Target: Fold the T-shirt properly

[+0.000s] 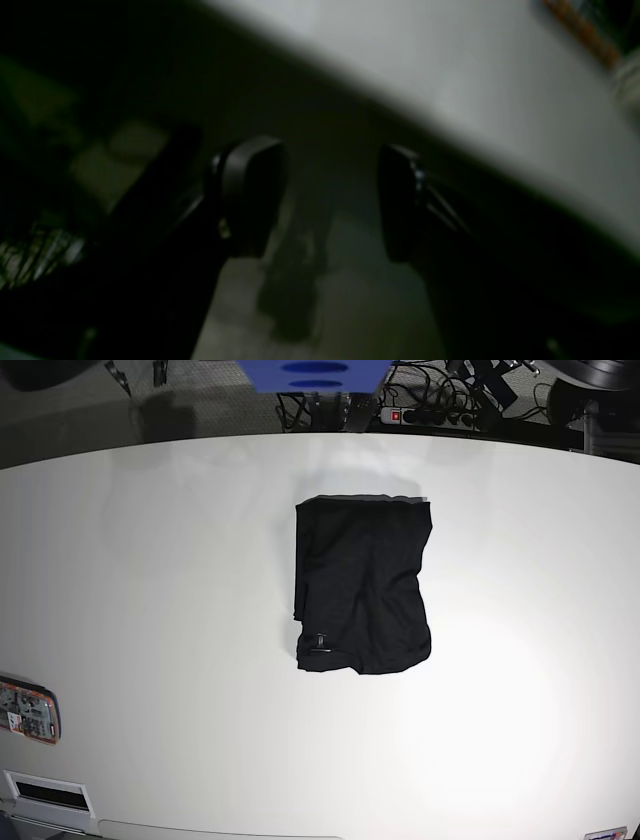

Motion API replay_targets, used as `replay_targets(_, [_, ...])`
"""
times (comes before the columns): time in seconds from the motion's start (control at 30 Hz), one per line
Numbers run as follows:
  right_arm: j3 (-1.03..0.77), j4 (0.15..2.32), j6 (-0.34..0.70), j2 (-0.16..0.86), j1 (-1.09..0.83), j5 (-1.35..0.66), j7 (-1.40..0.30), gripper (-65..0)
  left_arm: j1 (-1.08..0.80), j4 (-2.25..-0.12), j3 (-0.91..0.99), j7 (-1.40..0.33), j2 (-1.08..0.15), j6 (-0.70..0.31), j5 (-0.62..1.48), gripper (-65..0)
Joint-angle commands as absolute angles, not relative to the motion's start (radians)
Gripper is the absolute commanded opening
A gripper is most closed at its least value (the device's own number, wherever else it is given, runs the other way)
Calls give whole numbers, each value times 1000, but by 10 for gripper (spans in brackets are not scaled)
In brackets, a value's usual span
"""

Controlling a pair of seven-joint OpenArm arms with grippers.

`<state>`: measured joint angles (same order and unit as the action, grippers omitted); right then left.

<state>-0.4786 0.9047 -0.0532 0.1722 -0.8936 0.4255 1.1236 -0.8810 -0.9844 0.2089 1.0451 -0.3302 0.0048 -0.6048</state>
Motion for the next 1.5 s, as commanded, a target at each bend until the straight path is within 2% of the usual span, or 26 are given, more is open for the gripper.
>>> replay_targets(0.0, [-483, 843, -58, 180, -915, 421, 1150, -330, -852, -900, 194, 1067, -332, 8, -601, -373])
replay_targets(0.13, [-483, 582, -58, 174, -889, 426, 1148, -328, -562, -366, 107, 1067, -358, 8, -650, -373])
replay_targets(0.23, [-484, 447, -58, 176, -704, 426, 1145, -328, -346, 0, 22, 1064, -390, 8, -728, -373])
replay_targets(0.33, [-487, 246, -56, 179, -595, 426, 1122, -327, -257, 0, -18, 966, -386, 8, -768, -373])
replay_targets(0.4, [-484, 105, -56, 177, -564, 426, 1053, -328, -255, 0, -22, 806, -357, 8, -780, -373])
replay_targets(0.5, [-483, 7, -56, 174, -441, 426, 866, -329, -262, -97, -24, 472, -297, 7, -779, -373])
replay_targets(0.6, [-483, 5, -56, 173, -326, 427, 621, -329, -246, -130, -22, 248, -242, 7, -779, -373])
replay_targets(0.77, [-481, 15, -56, 116, -259, 427, 246, -328, -153, -79, -24, 236, -237, 5, -779, -373])
replay_targets(0.97, [-481, 53, -56, 113, -240, 429, 22, -330, -139, -59, -24, 200, -234, 5, -779, -374])
replay_targets(1.2, [-383, 62, -56, 70, -140, 427, -156, -330, -71, -56, -25, 56, -234, 4, -780, -374])
replay_targets(1.47, [-317, 77, -56, 42, -136, 424, -130, -330, -97, -74, -25, 42, -228, 4, -780, -375])
